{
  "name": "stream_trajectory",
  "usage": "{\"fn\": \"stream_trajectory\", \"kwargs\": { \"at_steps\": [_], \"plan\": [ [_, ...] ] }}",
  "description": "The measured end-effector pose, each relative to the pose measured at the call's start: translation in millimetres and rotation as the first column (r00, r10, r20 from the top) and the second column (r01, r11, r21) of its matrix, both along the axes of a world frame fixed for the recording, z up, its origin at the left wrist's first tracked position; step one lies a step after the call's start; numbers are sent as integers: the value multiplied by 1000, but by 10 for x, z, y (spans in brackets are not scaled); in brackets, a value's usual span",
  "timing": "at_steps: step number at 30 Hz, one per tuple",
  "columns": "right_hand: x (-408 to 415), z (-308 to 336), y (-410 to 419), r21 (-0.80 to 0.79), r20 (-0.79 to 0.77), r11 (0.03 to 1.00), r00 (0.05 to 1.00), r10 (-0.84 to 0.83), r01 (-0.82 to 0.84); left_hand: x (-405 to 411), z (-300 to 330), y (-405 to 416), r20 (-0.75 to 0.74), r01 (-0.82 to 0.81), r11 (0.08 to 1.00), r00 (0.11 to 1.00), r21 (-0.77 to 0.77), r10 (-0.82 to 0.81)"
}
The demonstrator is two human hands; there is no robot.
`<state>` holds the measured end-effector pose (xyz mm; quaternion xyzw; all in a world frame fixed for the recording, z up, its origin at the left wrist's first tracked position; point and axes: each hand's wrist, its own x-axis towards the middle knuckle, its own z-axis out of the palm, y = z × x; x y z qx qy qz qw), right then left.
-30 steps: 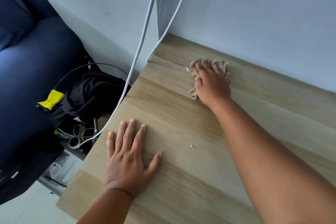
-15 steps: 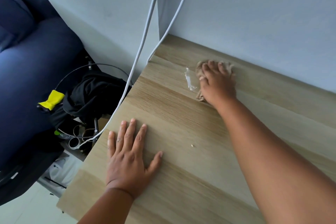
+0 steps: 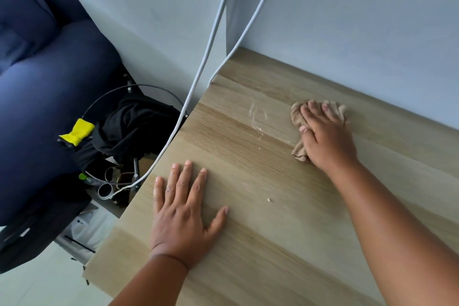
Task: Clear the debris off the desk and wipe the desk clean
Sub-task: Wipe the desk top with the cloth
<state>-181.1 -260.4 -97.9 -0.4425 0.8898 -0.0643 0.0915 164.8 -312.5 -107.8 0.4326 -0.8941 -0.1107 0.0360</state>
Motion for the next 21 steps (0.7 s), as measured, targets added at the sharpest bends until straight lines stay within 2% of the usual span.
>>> {"fn": "stream_trajectory", "kwargs": {
  "at_steps": [2, 4, 8, 10, 12, 14, 16, 19, 21],
  "plan": [
    [67, -16, -311, 2, 9, 996, 996, -85, 85, 9, -6, 1, -2, -2, 1000, 1000, -1, 2],
    [202, -13, -575, 5, 20, 999, 999, -48, 48, 3, 3, 1, -8, -3, 1000, 1000, -6, 3],
    [614, 15, -616, -18, 69, 978, 975, 209, -209, -4, 27, 5, 13, -1, 1000, 1000, -1, 1],
    [763, 46, -314, -50, 51, 937, 936, 349, -347, -1, 34, 6, 15, 2, 1000, 1000, 0, -2],
    [746, 52, 55, -91, 30, 908, 910, 413, -409, 3, 35, 3, 6, 1, 1000, 1000, 1, -1],
    [570, 42, 369, -106, 60, 928, 929, 365, -358, 2, 29, 4, 3, 0, 1000, 1000, 6, 0],
    [358, 56, 518, -82, 72, 972, 972, 225, -219, 3, 28, 5, -3, -2, 1000, 1000, 10, 2],
    [161, 45, 293, -45, 17, 999, 1000, 3, -2, 5, 27, 0, 9, -2, 1000, 1000, 10, 2],
    [172, 39, -42, -14, -3, 996, 996, -86, 86, 9, 23, 5, 0, -5, 1000, 1000, 7, 5]
  ]
}}
